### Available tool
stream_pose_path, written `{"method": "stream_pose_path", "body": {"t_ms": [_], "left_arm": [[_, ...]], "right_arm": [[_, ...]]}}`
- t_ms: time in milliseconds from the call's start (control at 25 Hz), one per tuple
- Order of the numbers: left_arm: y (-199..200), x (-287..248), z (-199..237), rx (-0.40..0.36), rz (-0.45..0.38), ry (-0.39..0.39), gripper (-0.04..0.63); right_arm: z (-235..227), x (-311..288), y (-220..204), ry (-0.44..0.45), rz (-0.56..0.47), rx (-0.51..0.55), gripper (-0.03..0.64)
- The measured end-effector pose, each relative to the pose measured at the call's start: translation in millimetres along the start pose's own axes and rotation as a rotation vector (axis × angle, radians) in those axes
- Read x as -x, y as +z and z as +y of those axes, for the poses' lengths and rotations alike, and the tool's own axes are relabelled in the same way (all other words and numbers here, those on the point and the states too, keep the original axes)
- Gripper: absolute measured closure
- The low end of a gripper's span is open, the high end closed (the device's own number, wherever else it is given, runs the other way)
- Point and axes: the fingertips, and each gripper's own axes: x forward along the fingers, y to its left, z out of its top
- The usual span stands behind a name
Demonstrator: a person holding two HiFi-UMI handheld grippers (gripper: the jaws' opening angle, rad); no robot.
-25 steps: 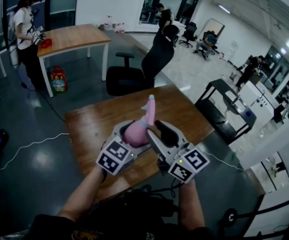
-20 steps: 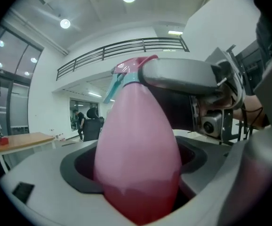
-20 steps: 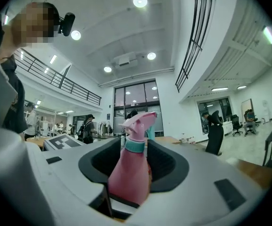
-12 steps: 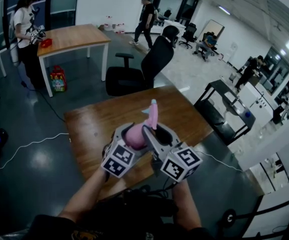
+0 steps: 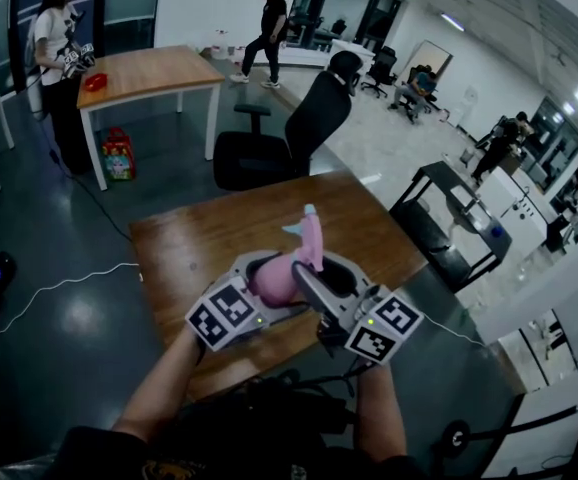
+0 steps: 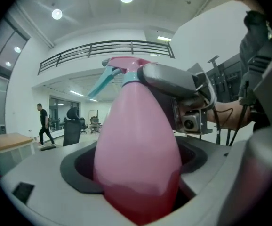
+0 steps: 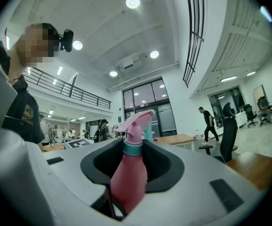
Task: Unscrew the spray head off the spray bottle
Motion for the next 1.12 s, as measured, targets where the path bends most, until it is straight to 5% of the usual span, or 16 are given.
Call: {"method": "stream_pose_path", "body": {"t_ms": [280,640,920,1120], "left_arm": [[12,13,-30,0.006,-0.056,-0.204,0.149],[18,23,-50,0.002,-0.089,-0.358,0.149],[24,19,-26,0.037,-0.134,-0.199,0.149],[17,17,6,0.040,-0.107,-0.007,0.149]], "right_arm": [[24,10,6,0.180,0.021,0.050,0.479],[41,16,7,0.331,0.041,0.099,0.477],[31,16,17,0.196,-0.040,0.063,0.400],[13,5,16,0.020,-0.070,0.103,0.400]]}}
